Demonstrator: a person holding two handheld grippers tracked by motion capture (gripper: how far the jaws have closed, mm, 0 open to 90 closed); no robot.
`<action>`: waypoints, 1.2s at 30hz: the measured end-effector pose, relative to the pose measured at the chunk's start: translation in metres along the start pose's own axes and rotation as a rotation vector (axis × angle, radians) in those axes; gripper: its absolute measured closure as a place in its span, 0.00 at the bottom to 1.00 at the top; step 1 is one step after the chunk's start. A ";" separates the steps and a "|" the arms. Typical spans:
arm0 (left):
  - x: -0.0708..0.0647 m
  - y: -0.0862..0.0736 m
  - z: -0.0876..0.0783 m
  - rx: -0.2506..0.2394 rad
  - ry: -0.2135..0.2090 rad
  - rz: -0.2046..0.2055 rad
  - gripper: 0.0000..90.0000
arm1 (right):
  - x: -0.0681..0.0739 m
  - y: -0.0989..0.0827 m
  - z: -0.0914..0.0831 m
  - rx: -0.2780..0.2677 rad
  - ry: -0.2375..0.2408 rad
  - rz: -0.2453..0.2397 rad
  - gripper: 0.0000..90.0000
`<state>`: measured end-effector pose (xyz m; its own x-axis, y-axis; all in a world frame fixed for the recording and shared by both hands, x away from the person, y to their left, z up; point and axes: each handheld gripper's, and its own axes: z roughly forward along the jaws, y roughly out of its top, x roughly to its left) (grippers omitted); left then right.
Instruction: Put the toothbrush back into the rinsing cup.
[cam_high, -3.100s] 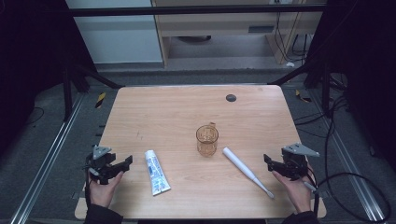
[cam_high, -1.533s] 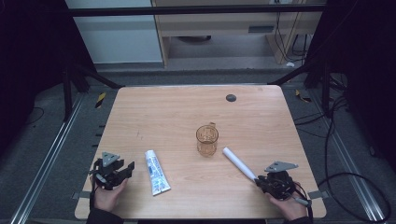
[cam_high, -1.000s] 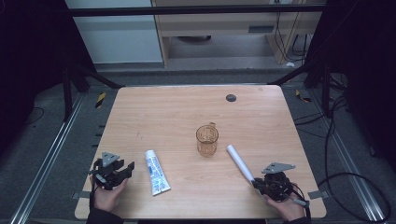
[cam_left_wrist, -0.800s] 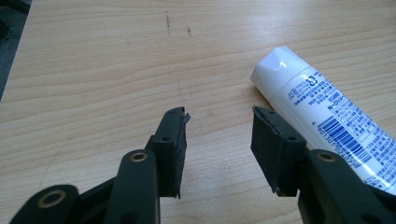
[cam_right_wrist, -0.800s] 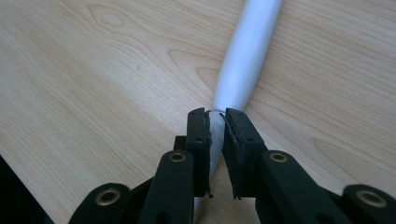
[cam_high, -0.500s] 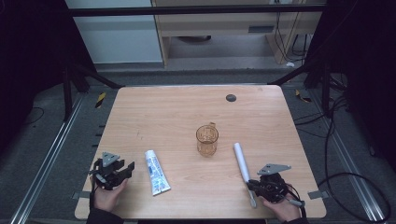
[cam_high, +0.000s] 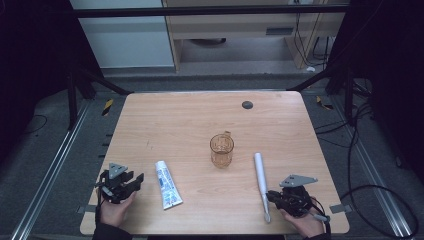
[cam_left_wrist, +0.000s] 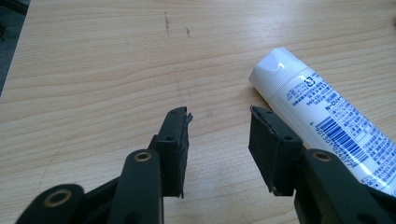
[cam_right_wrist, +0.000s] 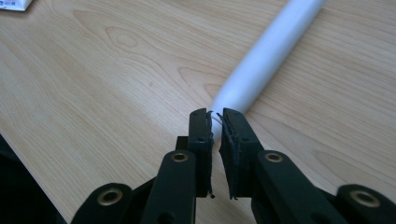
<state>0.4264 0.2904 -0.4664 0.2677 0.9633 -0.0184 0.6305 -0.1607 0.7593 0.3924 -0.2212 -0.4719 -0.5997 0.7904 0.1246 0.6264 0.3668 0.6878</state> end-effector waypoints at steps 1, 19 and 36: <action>0.000 0.000 0.000 0.000 -0.001 0.000 0.64 | -0.001 -0.002 -0.001 0.006 -0.005 0.005 0.95; -0.001 0.000 0.000 0.002 -0.013 0.011 0.67 | 0.015 -0.004 0.016 0.077 0.035 -0.060 1.00; -0.002 0.001 0.002 0.011 -0.017 0.019 0.67 | 0.034 0.009 0.039 0.080 0.078 -0.104 1.00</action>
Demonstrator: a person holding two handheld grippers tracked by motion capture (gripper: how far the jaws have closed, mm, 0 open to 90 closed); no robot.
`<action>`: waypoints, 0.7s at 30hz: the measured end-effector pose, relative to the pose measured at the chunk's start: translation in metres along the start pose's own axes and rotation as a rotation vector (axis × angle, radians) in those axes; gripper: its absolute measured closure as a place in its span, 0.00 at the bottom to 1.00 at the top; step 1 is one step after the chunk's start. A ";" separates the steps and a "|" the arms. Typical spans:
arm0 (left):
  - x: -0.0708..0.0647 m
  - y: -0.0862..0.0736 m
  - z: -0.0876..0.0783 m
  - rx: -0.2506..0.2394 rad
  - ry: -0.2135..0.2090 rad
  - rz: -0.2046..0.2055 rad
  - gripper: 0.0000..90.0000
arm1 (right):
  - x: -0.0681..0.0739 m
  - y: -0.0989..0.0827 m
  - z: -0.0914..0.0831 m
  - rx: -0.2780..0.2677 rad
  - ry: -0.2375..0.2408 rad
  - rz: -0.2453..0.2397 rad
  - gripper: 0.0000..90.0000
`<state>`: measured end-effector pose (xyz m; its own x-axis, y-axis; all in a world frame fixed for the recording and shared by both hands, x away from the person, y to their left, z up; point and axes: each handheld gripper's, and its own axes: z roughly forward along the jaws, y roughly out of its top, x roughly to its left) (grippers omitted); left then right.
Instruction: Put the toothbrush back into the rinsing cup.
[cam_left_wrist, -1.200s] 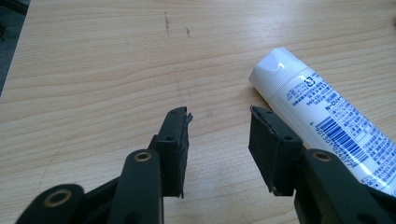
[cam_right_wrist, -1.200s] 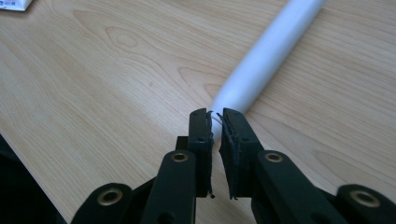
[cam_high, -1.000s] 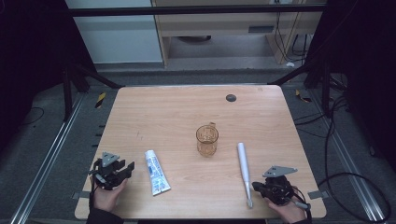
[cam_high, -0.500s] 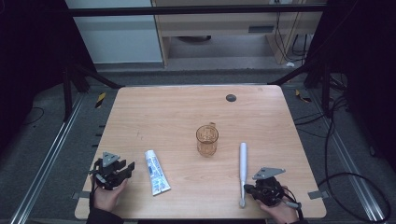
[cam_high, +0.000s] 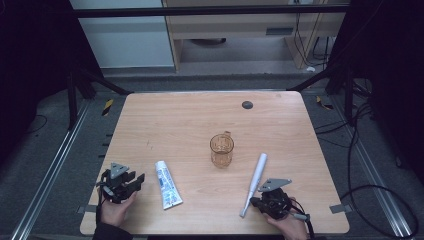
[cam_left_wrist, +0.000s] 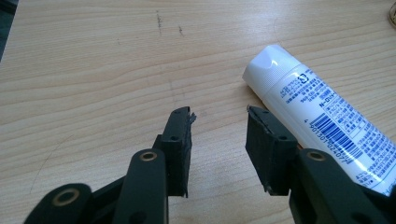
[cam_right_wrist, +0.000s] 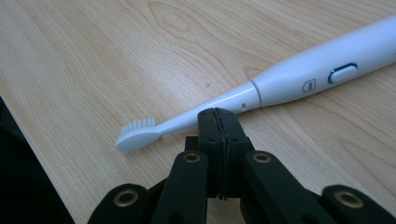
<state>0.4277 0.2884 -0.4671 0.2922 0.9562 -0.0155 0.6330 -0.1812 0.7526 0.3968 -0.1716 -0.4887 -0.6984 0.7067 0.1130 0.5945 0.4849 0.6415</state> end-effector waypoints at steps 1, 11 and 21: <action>0.000 0.000 0.000 0.000 0.000 0.000 0.67 | 0.000 0.000 0.000 0.000 0.000 0.000 1.00; 0.000 0.001 0.001 0.000 -0.001 0.004 0.68 | -0.022 0.021 -0.017 -0.161 -0.088 0.051 1.00; 0.001 0.001 0.001 0.003 -0.011 0.009 0.71 | -0.066 0.053 0.007 -0.253 -0.211 0.138 1.00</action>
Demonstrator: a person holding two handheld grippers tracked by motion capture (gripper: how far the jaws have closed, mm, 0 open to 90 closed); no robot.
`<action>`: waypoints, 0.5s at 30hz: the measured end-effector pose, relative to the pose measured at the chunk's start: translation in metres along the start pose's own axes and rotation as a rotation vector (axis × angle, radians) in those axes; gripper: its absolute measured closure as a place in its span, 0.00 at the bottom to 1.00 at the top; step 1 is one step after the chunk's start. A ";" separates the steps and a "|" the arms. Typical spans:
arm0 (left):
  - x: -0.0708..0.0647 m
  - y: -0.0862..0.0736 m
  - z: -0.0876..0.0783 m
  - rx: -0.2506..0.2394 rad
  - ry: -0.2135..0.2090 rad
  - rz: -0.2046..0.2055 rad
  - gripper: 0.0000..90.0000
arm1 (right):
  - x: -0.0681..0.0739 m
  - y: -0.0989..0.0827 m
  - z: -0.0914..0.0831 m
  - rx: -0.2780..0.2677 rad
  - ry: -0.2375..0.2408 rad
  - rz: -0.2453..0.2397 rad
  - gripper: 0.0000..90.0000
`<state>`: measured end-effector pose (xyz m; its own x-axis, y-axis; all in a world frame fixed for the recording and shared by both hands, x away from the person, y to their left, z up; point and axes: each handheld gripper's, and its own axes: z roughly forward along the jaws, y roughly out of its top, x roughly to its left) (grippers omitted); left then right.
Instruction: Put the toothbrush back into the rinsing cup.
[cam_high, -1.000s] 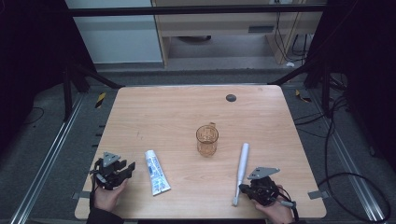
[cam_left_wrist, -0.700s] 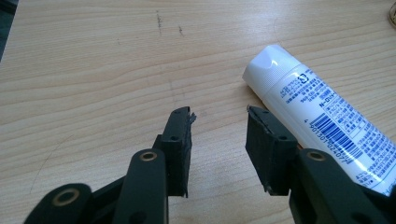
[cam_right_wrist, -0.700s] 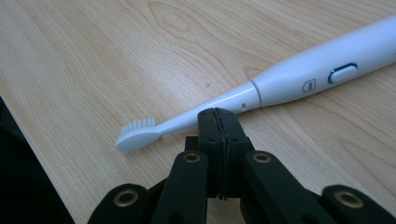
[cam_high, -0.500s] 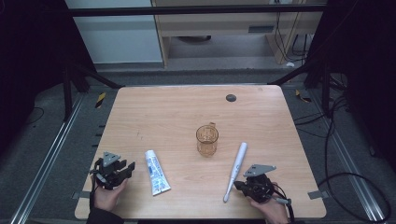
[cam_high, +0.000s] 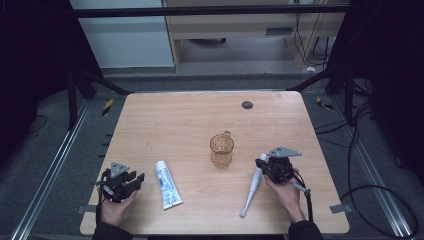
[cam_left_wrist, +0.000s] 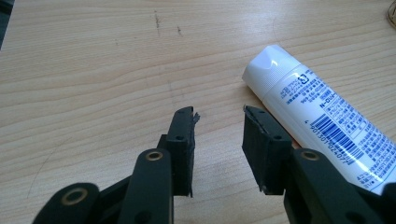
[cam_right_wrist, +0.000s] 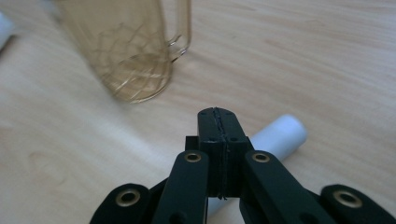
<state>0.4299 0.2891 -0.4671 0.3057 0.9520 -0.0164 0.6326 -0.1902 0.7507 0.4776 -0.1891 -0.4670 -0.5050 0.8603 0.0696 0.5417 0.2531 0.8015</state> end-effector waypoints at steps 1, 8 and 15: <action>0.000 0.000 0.000 0.000 -0.001 0.000 0.72 | -0.003 0.002 0.004 -0.002 -0.001 0.009 1.00; 0.000 0.000 0.001 0.001 -0.006 0.001 0.76 | -0.022 0.005 0.027 0.014 -0.023 0.034 1.00; 0.001 0.000 0.000 0.000 0.012 0.000 0.77 | -0.030 0.002 0.036 0.065 -0.055 0.036 1.00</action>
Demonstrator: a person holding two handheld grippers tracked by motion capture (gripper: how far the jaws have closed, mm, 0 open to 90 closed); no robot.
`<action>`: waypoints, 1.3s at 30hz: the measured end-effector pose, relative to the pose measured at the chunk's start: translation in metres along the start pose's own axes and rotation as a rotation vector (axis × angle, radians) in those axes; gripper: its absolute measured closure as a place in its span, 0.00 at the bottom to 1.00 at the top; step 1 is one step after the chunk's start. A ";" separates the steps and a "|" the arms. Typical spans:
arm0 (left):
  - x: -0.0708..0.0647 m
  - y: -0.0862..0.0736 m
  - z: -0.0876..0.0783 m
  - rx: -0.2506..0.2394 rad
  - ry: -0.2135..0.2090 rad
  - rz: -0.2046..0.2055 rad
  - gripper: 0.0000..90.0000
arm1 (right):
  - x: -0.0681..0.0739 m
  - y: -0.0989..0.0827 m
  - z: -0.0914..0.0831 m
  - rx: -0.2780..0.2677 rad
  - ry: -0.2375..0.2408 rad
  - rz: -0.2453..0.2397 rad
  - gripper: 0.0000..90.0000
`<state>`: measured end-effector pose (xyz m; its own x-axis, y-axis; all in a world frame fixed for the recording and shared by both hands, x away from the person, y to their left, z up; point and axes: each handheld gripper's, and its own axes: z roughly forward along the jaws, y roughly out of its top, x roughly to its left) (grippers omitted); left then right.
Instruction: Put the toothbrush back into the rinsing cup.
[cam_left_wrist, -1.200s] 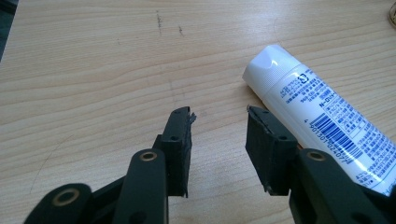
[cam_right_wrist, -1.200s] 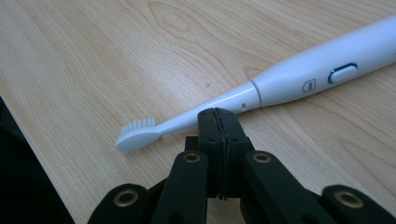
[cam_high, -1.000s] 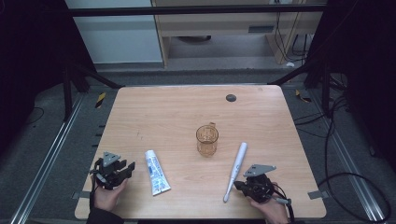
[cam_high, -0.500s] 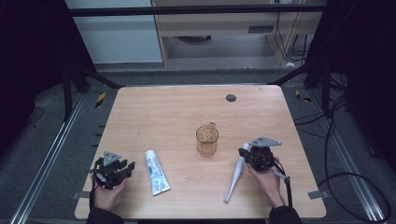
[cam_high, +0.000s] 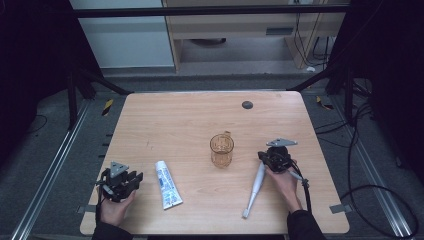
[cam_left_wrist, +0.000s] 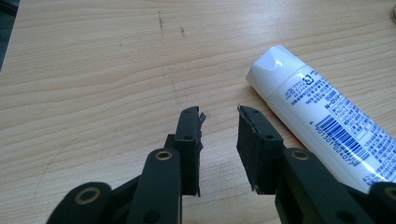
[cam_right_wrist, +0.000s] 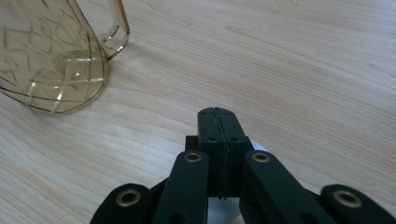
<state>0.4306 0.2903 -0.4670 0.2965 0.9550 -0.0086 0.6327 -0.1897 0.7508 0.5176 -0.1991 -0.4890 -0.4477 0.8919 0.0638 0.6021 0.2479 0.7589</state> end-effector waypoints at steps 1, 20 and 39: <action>0.000 0.000 0.000 0.000 0.000 0.001 0.77 | 0.000 0.000 0.000 0.005 -0.007 -0.007 1.00; 0.001 0.000 -0.002 -0.007 0.015 -0.006 0.78 | -0.015 -0.014 -0.021 0.069 -0.089 -0.032 1.00; 0.002 0.000 -0.003 -0.010 0.019 -0.008 0.77 | -0.015 -0.031 -0.051 0.083 -0.090 -0.040 1.00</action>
<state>0.4290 0.2931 -0.4650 0.2781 0.9606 -0.0024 0.6281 -0.1800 0.7571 0.4723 -0.2389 -0.4804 -0.4135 0.9101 -0.0271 0.6393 0.3114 0.7031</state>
